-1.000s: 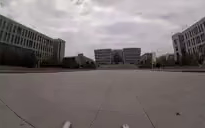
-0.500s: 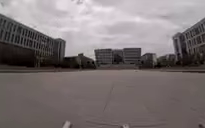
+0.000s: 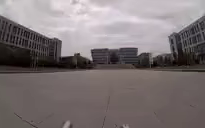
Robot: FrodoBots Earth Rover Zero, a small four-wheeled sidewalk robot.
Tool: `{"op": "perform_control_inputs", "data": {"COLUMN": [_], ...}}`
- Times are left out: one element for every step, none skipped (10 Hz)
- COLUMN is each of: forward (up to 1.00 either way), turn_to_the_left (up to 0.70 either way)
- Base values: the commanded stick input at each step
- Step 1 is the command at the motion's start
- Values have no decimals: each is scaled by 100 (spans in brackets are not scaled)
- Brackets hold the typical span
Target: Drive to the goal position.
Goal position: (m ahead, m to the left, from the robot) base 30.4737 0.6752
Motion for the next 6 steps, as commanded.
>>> {"op": "perform_control_inputs", "data": {"forward": [70,70,70,70,70,70], "turn_to_the_left": [0,0,0,0,0,0]}}
